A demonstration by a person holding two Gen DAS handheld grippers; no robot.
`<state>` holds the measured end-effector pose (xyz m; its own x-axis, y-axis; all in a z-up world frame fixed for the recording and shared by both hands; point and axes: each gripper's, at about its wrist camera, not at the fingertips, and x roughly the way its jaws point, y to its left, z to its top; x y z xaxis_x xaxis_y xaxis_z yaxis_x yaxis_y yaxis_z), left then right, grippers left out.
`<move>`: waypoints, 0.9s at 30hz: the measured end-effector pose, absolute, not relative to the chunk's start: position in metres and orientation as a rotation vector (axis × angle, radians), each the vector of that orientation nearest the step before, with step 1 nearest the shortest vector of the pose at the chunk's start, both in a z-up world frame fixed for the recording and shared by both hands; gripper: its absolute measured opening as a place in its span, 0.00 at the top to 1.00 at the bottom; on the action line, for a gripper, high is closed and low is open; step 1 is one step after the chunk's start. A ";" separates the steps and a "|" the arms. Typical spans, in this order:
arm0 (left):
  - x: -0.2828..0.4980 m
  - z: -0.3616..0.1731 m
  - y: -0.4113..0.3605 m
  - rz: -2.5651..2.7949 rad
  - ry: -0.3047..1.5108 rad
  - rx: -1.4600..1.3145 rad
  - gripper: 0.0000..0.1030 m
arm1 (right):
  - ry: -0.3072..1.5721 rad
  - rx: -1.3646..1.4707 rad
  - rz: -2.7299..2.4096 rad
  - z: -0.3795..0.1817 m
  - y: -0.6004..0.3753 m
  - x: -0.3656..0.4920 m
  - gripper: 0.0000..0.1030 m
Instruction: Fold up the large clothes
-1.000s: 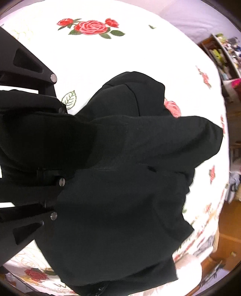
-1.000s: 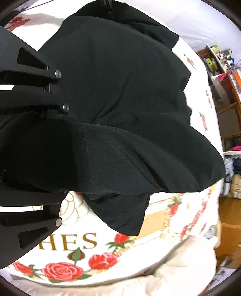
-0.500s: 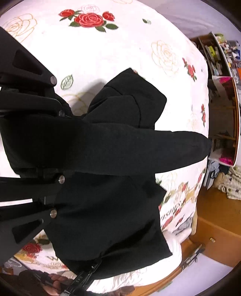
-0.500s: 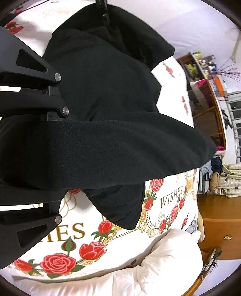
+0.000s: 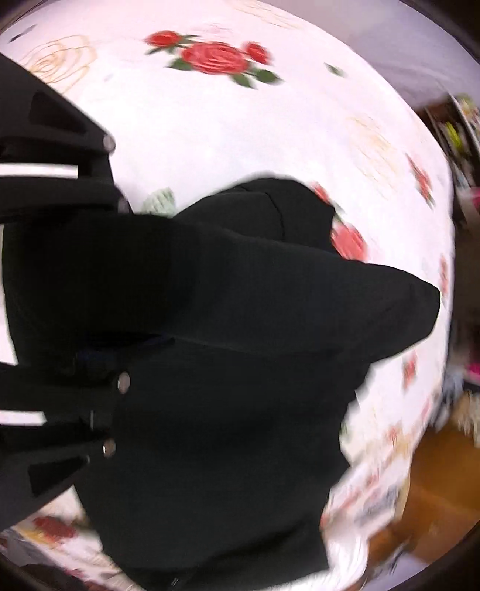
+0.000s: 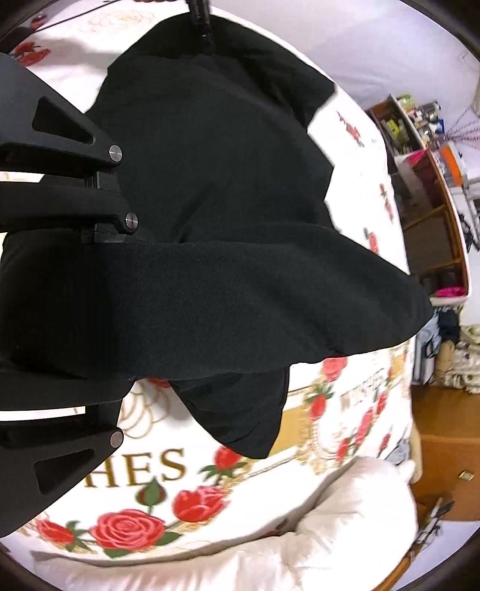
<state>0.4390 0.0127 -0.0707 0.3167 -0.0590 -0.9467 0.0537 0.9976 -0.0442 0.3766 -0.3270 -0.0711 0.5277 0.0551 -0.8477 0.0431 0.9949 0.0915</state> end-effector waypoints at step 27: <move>0.453 -0.097 0.011 -0.244 1.288 -0.073 0.65 | 1.009 0.066 -0.008 -0.074 -0.322 0.379 0.67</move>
<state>0.4534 0.0106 -0.0969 0.2575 -0.2207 -0.9408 0.1392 0.9719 -0.1899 0.3787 -0.3219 -0.0742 0.5327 0.0236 -0.8460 0.0371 0.9980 0.0512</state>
